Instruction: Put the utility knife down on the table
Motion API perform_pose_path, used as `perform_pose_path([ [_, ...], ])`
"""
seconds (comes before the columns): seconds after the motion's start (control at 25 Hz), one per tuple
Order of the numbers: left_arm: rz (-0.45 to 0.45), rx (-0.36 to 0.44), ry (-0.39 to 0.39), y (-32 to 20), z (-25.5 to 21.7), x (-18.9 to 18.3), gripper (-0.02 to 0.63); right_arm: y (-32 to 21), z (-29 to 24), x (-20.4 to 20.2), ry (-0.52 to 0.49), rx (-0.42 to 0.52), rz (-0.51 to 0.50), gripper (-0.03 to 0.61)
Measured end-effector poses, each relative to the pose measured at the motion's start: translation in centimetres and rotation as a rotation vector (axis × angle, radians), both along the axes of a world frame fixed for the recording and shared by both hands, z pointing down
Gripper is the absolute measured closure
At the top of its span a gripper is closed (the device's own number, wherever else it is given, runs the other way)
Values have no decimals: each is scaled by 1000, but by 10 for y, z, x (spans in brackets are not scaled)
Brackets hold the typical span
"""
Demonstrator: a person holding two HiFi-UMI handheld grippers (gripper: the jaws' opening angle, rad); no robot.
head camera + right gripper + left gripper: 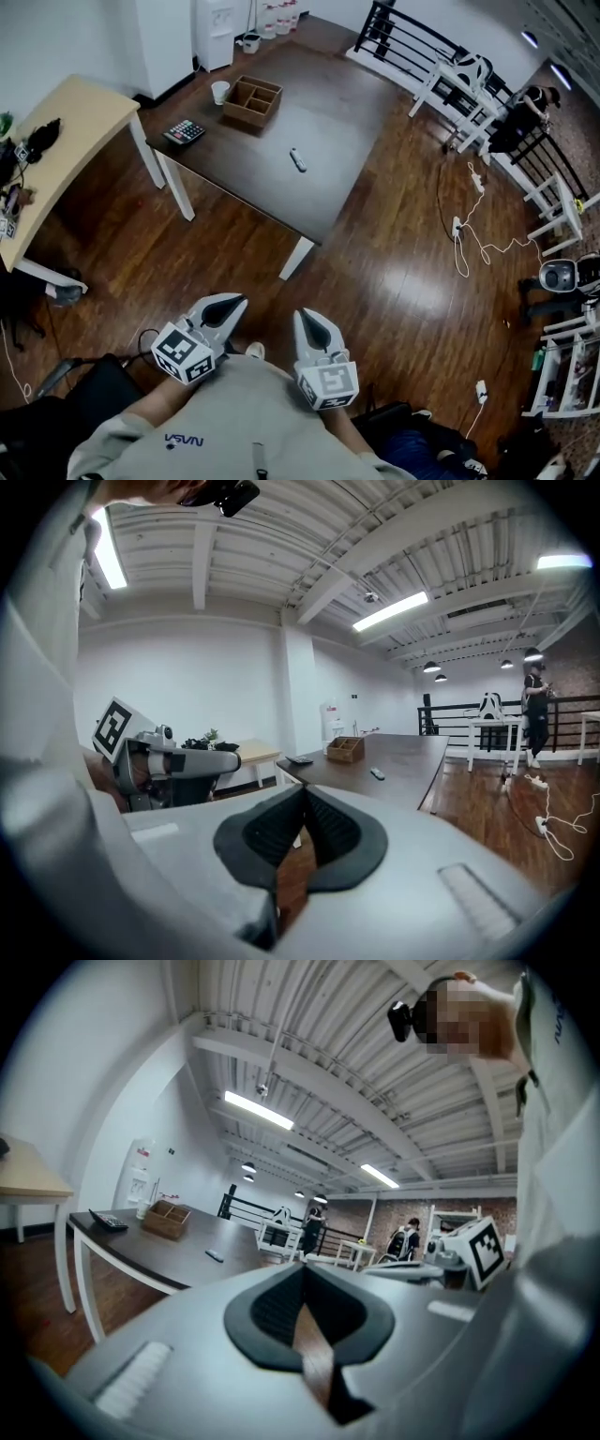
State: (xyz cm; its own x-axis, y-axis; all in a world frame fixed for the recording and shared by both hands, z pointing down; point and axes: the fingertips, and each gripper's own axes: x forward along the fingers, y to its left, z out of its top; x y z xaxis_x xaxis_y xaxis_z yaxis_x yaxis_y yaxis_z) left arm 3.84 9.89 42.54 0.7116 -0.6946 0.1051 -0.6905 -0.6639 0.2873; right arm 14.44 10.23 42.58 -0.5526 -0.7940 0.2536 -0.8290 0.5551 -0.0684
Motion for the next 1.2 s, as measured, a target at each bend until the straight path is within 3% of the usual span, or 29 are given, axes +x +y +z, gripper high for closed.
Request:
perform_pose_path([
  [0.36, -71, 23, -4, -3, -10, -9, 611, -2, -10, 3, 7, 47, -6, 580],
  [1.2, -47, -7, -62, 10, -2, -4, 611, -1, -10, 3, 15, 29, 3, 580],
])
